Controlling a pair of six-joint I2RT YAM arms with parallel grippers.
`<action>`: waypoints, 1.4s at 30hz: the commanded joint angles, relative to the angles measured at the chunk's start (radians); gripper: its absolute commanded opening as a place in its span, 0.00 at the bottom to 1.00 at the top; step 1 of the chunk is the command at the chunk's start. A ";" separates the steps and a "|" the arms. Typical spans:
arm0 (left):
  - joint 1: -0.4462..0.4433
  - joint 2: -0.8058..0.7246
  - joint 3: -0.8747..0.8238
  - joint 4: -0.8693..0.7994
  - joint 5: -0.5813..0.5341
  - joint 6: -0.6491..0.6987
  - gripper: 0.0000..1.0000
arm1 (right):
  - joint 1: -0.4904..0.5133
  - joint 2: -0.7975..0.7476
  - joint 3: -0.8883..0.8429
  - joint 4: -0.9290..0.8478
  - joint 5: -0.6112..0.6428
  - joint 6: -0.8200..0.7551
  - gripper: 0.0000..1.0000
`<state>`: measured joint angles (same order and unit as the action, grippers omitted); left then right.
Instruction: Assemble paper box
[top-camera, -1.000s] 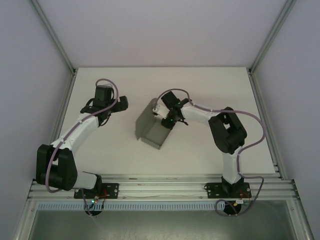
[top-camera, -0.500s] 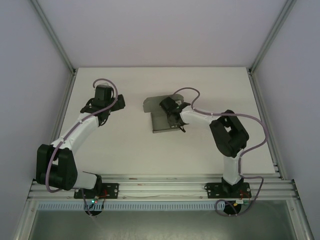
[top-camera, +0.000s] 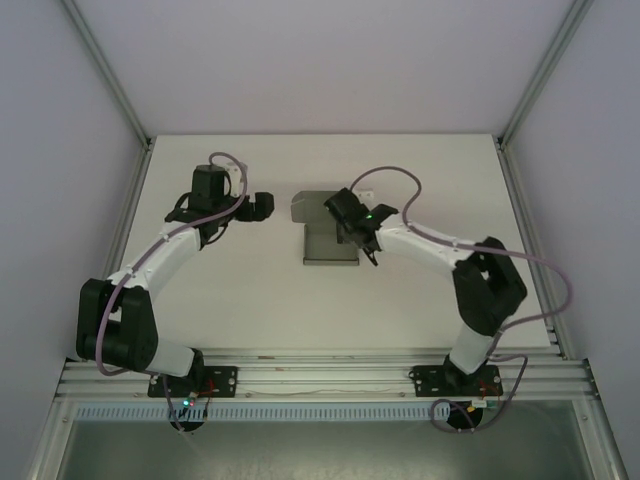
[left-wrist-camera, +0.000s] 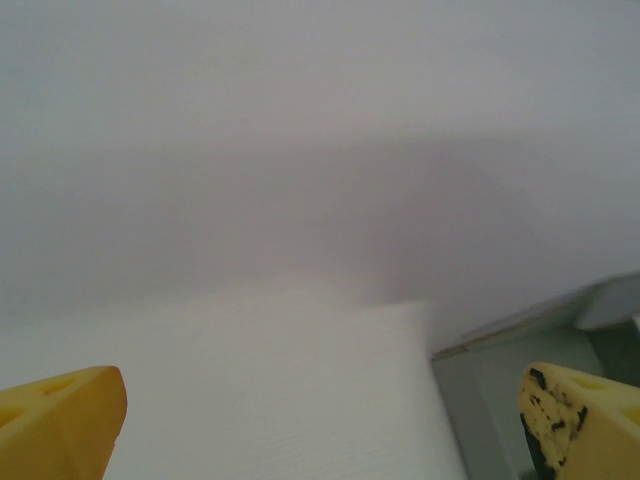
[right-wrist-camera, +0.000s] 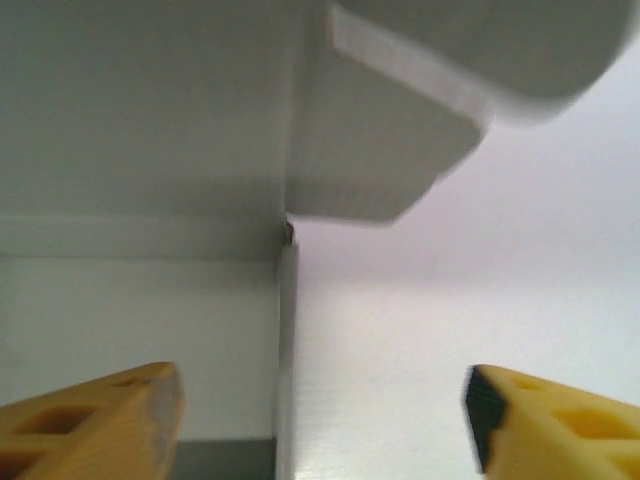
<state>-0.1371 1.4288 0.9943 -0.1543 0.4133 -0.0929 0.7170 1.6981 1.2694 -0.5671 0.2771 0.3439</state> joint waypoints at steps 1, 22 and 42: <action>-0.001 -0.001 0.043 0.054 0.237 0.155 1.00 | -0.031 -0.107 -0.021 0.107 0.041 -0.177 0.83; -0.135 0.444 0.531 -0.488 0.239 0.629 0.51 | -0.340 0.103 0.189 -0.031 -0.740 -1.033 0.44; -0.204 0.392 0.478 -0.227 -0.082 0.154 0.00 | -0.246 0.065 0.196 0.105 -0.406 -0.549 0.04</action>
<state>-0.3241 1.8706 1.4780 -0.4820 0.4629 0.2596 0.4244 1.8133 1.4528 -0.5316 -0.3164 -0.4427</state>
